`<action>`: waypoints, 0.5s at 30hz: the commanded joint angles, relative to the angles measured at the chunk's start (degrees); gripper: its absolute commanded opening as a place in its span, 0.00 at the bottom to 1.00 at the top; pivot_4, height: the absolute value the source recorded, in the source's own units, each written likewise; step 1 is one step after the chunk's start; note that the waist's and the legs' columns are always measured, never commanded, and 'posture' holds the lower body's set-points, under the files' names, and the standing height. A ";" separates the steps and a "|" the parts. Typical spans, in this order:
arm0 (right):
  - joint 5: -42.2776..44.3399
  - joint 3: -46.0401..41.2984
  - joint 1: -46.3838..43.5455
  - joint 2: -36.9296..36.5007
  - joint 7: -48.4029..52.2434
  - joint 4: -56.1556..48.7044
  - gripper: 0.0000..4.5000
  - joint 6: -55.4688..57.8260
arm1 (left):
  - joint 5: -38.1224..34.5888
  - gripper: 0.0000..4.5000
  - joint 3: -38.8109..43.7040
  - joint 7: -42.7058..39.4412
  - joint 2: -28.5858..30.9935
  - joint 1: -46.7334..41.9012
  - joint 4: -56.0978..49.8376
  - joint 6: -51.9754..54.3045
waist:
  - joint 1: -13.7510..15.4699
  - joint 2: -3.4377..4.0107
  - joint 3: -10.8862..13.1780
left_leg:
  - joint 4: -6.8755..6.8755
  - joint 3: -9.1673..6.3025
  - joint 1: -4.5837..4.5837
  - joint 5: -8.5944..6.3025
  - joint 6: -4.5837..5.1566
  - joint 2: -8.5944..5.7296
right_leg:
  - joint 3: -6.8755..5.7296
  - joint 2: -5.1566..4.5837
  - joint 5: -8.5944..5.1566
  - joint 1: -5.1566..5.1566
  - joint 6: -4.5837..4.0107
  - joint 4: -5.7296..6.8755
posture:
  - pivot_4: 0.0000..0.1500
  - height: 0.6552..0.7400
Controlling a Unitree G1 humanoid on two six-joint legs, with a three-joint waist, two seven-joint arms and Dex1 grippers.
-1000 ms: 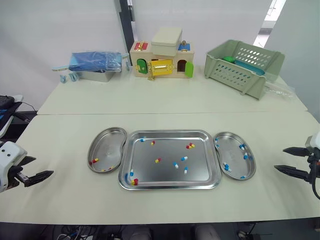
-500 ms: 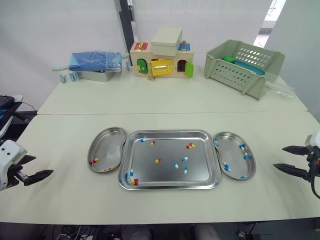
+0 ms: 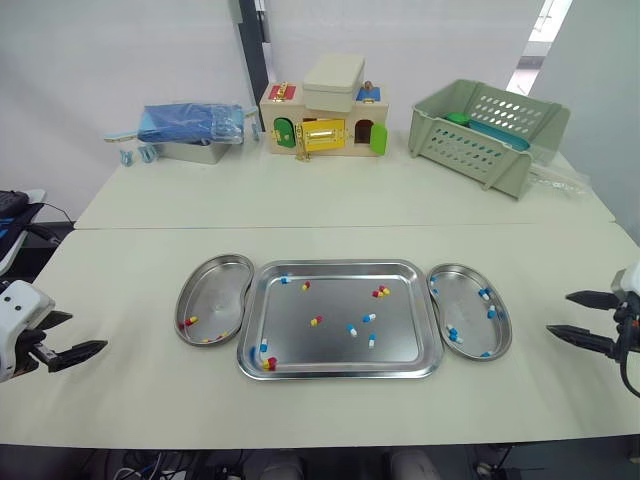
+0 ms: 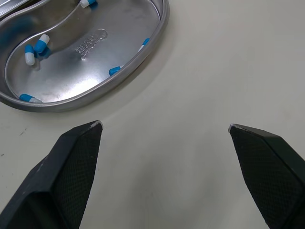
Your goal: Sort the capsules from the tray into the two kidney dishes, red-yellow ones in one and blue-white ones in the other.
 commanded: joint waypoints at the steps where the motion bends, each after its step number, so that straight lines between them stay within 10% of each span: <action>1: 0.01 -0.48 -0.63 0.03 0.35 -0.71 0.99 -0.64 | 0.24 1.00 0.90 0.05 1.56 -0.60 0.07 -0.55 | 0.00 0.00 0.00 | 0.00 0.00 0.00 0.00 0.00 0.00 | 0.00 0.00 0.00 0.00 0.00 0.00 | 1.00 1.00; 15: -0.46 1.25 -2.65 -0.27 1.25 1.06 0.99 -0.84 | -16.36 1.00 18.43 -5.08 -14.35 27.22 -38.90 5.31 | 0.16 -0.01 -0.01 | 0.08 0.12 -0.02 -0.02 0.00 0.08 | 0.10 0.00 0.02 0.00 -0.03 -0.01 | 1.00 1.00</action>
